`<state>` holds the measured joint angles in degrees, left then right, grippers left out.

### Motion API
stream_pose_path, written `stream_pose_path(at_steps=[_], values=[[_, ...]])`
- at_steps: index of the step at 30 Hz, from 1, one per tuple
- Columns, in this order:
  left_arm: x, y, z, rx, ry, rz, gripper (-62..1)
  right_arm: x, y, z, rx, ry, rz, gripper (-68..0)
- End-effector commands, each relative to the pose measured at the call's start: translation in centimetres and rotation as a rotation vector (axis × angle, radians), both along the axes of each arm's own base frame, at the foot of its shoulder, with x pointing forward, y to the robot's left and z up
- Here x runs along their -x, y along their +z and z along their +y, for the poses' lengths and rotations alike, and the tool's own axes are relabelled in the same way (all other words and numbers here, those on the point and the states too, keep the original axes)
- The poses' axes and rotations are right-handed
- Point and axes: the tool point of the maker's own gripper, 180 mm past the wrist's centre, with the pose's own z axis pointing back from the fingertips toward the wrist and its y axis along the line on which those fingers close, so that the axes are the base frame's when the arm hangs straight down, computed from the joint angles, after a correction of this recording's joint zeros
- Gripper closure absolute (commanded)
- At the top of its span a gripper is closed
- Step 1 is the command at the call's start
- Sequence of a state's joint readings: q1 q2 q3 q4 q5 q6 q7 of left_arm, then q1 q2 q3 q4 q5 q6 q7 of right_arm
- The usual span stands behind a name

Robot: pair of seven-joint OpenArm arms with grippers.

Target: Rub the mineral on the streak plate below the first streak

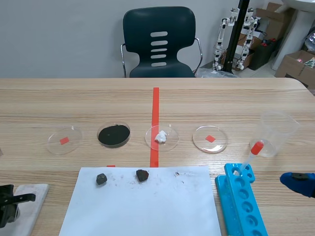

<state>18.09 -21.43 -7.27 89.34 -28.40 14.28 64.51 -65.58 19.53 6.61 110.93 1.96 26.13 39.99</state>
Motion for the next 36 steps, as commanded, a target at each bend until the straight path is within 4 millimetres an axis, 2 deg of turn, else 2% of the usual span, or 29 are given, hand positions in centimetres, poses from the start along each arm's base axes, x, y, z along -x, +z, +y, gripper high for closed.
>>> stream_pose_path(at_steps=[1, 13, 18, 22, 28, 36], values=[[0.0, 0.0, 0.4, -0.013, -0.004, 0.005, -13.0, -0.3, 0.7, 0.0, -0.022, -0.006, -0.021, -67.9], [0.6, -0.8, -1.0, 0.013, -0.033, 0.037, -13.0, -0.3, 0.7, 0.0, -0.022, -0.006, -0.021, -67.9], [0.1, -0.6, -0.7, -0.007, -0.036, 0.013, -13.0, -0.3, 0.7, 0.0, -0.022, -0.006, -0.021, -67.9], [-0.1, -0.5, 0.3, -0.065, -0.046, 0.010, -13.0, -0.3, 0.7, 0.0, -0.022, -0.006, -0.021, -67.9], [-0.2, -0.4, 0.3, -0.066, -0.047, 0.007, -13.0, -0.3, 0.7, 0.0, -0.022, -0.006, -0.021, -67.9], [0.0, -0.8, -1.0, -0.023, -0.065, 0.015, -13.0, -0.3, 0.7, 0.0, -0.022, -0.006, -0.021, -67.9]])
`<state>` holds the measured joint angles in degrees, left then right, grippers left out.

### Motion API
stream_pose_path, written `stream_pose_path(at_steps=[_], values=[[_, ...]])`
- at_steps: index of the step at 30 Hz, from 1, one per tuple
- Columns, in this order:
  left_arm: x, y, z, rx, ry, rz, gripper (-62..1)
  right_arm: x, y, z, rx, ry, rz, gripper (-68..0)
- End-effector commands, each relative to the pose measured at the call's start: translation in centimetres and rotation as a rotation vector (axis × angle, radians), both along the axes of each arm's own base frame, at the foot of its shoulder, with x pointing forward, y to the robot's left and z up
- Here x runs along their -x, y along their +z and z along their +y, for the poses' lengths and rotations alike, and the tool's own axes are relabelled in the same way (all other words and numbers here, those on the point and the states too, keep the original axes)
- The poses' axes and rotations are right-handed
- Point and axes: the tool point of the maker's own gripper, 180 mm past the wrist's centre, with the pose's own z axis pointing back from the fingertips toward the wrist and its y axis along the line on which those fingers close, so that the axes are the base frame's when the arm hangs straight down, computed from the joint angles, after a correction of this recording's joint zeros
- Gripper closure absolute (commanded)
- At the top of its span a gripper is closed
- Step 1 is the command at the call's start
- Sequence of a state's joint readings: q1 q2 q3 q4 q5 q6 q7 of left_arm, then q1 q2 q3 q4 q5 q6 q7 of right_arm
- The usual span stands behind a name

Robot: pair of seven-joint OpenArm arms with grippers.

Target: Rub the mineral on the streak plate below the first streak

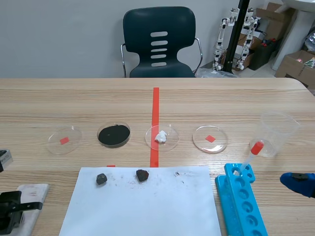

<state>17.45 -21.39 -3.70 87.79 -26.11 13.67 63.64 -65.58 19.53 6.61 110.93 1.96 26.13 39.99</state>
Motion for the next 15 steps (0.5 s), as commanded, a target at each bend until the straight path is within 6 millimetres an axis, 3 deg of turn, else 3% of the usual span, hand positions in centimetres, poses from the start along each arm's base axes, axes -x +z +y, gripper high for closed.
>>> stream_pose_path(at_steps=[1, 15], values=[[-0.2, 0.2, -0.1, -0.001, -0.007, -0.005, -13.0, -0.3, 0.7, 0.0, -0.022, -0.006, -0.021, -67.9], [-0.5, 0.1, -2.1, 0.103, -0.017, -0.023, -13.0, -0.3, 0.7, 0.0, -0.022, -0.006, -0.021, -67.9]])
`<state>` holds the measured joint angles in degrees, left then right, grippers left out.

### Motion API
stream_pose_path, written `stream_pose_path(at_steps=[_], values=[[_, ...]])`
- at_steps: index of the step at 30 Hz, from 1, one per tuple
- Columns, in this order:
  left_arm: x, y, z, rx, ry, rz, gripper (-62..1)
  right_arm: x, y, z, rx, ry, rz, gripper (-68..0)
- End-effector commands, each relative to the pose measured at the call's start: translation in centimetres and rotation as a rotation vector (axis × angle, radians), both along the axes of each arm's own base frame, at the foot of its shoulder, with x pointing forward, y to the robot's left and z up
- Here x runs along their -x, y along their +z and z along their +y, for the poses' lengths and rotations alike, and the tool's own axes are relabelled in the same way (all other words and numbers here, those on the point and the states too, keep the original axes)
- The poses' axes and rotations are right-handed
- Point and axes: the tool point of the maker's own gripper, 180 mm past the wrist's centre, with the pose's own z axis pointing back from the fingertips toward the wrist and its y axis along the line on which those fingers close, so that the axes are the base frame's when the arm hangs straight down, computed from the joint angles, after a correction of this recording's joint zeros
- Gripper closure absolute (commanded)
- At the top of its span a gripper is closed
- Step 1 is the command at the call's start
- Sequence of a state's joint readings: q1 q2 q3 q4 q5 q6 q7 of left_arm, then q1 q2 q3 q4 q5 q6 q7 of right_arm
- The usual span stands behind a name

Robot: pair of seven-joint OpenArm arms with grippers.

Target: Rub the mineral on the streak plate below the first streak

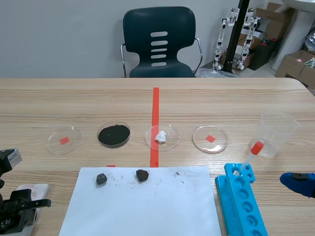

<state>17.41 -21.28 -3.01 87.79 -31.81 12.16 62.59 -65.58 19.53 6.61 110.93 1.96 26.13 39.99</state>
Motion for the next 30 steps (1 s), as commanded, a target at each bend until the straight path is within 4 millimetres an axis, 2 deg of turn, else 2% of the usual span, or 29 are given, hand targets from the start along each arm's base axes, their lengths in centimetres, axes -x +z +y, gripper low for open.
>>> stream_pose_path(at_steps=[1, 6, 10, 18, 30], values=[[-0.2, 0.2, 0.2, -0.012, -0.006, -0.005, -13.0, -0.3, 0.7, 0.0, -0.022, -0.006, -0.021, -67.9], [0.6, 0.1, 2.0, -0.124, -0.025, 0.040, -13.0, -0.3, 0.7, 0.0, -0.022, -0.006, -0.021, -67.9], [0.8, 0.0, 2.4, -0.149, -0.030, 0.052, -13.0, -0.3, 0.7, 0.0, -0.022, -0.006, -0.021, -67.9], [0.4, -0.6, 0.8, -0.027, 0.003, 0.020, -13.0, -0.3, 0.7, 0.0, -0.022, -0.006, -0.021, -67.9], [-0.5, -0.4, -1.9, 0.094, -0.031, -0.033, -13.0, -0.3, 0.7, 0.0, -0.023, -0.006, -0.021, -67.9]])
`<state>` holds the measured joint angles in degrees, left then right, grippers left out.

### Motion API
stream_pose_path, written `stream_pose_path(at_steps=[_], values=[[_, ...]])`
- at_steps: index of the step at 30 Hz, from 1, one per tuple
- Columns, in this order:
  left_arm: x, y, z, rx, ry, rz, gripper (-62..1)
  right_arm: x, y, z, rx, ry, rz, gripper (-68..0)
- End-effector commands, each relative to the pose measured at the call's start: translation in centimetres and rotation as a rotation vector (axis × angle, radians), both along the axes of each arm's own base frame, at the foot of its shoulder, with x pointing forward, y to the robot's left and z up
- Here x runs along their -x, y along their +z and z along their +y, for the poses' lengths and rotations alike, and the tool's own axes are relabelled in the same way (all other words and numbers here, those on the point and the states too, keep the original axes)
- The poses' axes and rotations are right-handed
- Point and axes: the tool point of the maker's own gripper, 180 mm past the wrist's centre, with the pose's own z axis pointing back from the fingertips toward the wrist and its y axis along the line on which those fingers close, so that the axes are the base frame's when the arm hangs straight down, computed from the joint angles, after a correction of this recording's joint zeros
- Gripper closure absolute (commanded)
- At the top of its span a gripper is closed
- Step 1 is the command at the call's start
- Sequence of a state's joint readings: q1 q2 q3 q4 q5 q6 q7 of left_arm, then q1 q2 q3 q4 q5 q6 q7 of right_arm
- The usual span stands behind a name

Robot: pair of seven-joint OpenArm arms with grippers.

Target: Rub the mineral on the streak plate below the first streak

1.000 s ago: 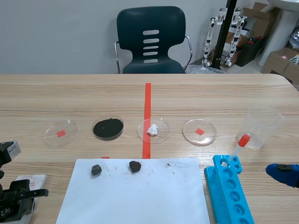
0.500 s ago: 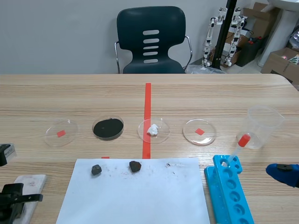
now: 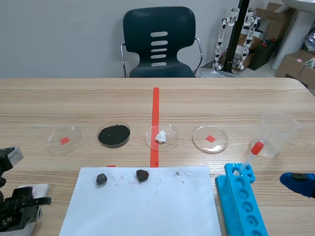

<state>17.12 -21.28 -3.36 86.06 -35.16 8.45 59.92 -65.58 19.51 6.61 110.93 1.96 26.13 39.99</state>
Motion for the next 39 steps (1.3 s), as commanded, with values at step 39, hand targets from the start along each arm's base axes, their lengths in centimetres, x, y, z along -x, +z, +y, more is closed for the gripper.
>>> stream_pose_path(at_steps=[39], values=[[1.0, -0.8, 1.4, -0.154, -0.040, 0.051, -13.0, -0.3, 0.7, 0.0, -0.022, -0.006, -0.021, -67.9]])
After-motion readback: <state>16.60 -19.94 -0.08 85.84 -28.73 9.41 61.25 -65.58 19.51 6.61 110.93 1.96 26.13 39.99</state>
